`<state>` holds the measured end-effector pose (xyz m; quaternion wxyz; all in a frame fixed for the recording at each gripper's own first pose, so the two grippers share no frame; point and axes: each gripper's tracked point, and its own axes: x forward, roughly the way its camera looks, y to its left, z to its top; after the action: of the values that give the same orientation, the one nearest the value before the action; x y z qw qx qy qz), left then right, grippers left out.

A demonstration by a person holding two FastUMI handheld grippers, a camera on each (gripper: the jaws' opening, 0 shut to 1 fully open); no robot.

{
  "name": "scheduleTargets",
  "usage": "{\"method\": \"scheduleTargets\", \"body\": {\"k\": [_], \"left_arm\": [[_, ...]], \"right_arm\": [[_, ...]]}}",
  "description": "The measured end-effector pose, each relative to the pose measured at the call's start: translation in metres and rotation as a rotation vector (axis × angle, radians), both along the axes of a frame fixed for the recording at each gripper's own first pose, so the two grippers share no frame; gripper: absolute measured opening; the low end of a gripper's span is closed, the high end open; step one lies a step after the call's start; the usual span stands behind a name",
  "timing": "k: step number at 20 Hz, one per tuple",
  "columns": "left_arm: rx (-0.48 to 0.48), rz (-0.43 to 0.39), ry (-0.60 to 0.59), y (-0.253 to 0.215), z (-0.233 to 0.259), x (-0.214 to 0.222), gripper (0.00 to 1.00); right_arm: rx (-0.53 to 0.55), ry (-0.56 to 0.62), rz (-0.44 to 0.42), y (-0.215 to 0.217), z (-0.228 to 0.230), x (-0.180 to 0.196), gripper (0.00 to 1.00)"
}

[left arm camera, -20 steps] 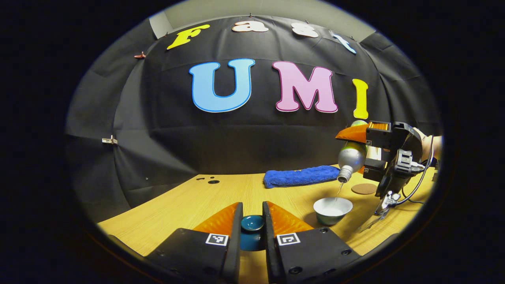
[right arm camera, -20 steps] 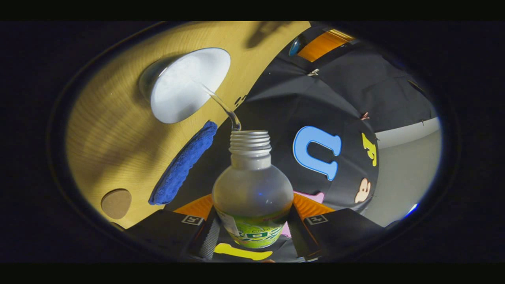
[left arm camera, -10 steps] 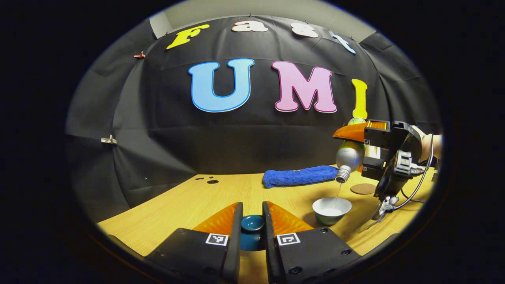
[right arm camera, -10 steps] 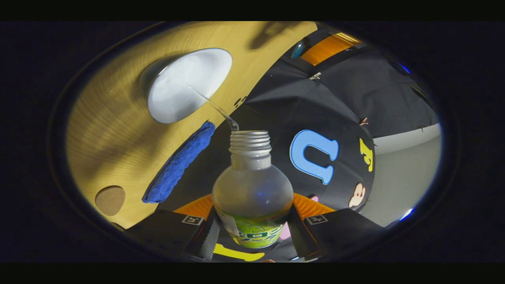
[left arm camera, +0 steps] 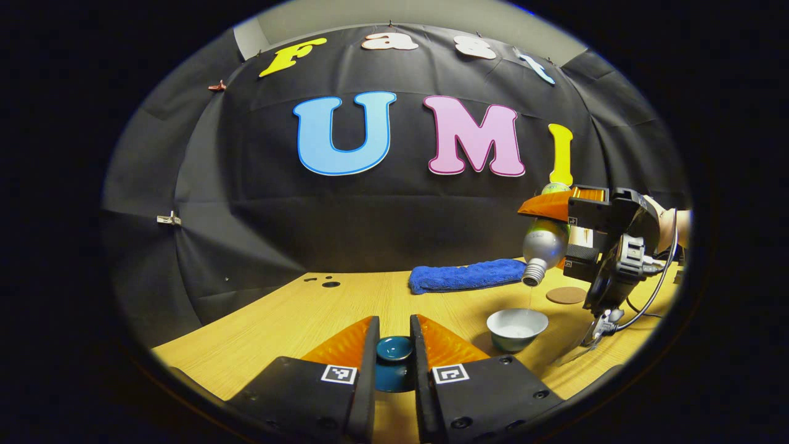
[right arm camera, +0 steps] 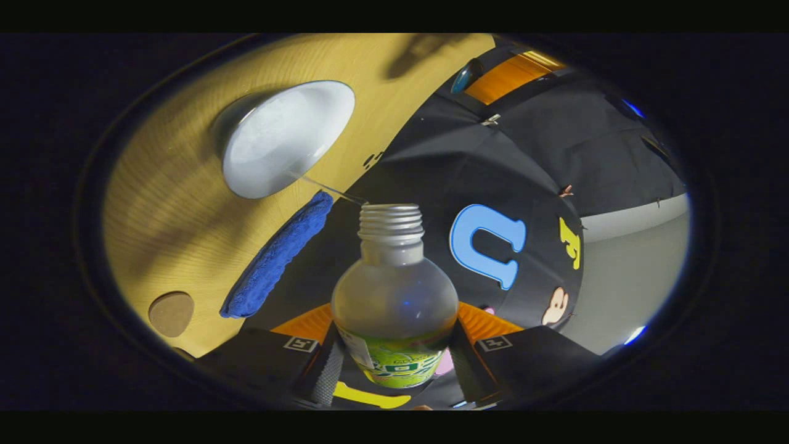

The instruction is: Open the teacup lid with one hand, grasp the water bottle and pour water into the teacup with the other hand; after pouring, place the water bottle on the coaster and then close the teacup lid.

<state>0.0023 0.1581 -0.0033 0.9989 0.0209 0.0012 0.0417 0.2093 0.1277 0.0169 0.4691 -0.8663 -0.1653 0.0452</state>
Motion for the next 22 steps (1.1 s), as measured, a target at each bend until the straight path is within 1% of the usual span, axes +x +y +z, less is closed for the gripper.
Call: {"method": "scheduleTargets", "body": {"k": [7,8,9,10,11,12,22], "left_arm": [[0.000,-0.005,0.001,-0.0004,-0.0001,0.0002,0.30],[0.000,-0.007,0.001,-0.0009,-0.0002,-0.0001,0.30],[0.000,-0.010,0.001,-0.0009,-0.0001,0.0000,0.30],[0.000,-0.010,0.002,-0.0008,-0.0002,-0.0001,0.30],[0.000,-0.011,0.001,-0.0007,-0.0001,-0.0002,0.31],[0.000,-0.011,0.001,-0.0011,-0.0005,0.0003,0.30],[0.001,-0.013,0.002,-0.0017,-0.0003,0.0002,0.30]], "right_arm": [[-0.009,0.006,-0.002,0.0017,-0.0031,-0.0003,0.78],[-0.010,0.005,-0.001,0.0020,-0.0030,-0.0001,0.74],[-0.013,0.004,0.000,0.0026,-0.0030,-0.0001,0.74],[-0.015,0.002,0.000,0.0024,-0.0025,-0.0009,0.78],[-0.017,0.003,-0.002,0.0021,-0.0026,-0.0008,0.74],[-0.017,0.004,-0.005,0.0009,-0.0032,-0.0004,0.78],[-0.022,0.019,-0.009,0.0049,-0.0088,-0.0021,0.78]]}}
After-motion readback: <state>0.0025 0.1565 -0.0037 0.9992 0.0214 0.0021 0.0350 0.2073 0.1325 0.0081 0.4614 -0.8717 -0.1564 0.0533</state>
